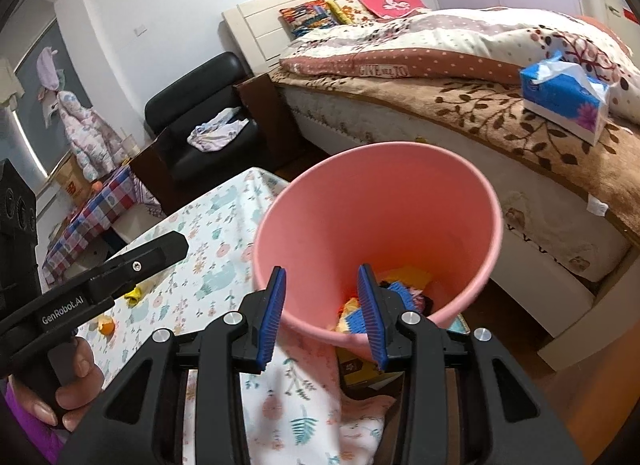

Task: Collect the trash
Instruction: 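Move both open grippers back over the table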

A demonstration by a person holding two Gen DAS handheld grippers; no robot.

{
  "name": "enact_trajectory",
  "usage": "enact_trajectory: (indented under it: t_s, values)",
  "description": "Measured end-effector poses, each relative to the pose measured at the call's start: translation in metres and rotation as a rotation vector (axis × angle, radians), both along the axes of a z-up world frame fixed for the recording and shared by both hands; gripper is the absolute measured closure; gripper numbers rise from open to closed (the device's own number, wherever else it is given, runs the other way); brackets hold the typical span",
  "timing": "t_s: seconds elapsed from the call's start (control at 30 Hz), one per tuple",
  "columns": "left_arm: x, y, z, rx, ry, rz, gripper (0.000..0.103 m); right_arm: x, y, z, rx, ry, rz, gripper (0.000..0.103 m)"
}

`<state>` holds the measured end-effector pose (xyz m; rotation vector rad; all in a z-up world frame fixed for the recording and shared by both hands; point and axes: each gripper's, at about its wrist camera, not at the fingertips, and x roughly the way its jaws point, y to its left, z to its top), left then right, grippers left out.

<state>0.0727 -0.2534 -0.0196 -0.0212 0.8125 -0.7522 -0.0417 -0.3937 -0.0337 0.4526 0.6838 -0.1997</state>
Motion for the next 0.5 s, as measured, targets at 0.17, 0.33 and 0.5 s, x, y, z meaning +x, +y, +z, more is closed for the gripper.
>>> enact_trajectory:
  t_s: [0.17,0.33,0.5]
  values:
    - [0.003,0.025,-0.002,-0.004,0.005,0.050,0.052,0.008,0.019,0.000,-0.015,0.012,0.043,0.065]
    - [0.006,0.052,-0.005,0.010,-0.003,0.108,0.052,0.014,0.035,0.000,-0.022,0.018,0.075,0.065]
    - [0.008,0.076,-0.008,0.020,-0.004,0.157,0.052,0.022,0.049,-0.001,-0.024,0.024,0.107,0.065]
